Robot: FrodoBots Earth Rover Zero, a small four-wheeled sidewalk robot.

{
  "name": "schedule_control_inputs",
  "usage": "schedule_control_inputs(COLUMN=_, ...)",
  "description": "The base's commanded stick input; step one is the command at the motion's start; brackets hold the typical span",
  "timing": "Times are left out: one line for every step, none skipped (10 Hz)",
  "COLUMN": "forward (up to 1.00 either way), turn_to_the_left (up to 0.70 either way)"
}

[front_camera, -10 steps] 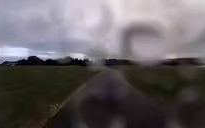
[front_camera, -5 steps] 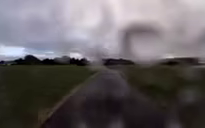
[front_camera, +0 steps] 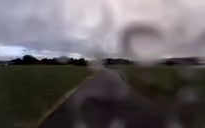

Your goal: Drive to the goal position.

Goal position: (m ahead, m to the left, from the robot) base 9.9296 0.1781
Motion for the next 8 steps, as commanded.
schedule_control_inputs(forward=0.7, turn_to_the_left=0.0)
schedule_control_inputs(forward=0.7, turn_to_the_left=0.0)
schedule_control_inputs(forward=0.7, turn_to_the_left=0.0)
schedule_control_inputs(forward=0.7, turn_to_the_left=0.0)
schedule_control_inputs(forward=0.7, turn_to_the_left=0.0)
schedule_control_inputs(forward=0.7, turn_to_the_left=0.0)
schedule_control_inputs(forward=0.7, turn_to_the_left=0.0)
schedule_control_inputs(forward=0.7, turn_to_the_left=0.0)
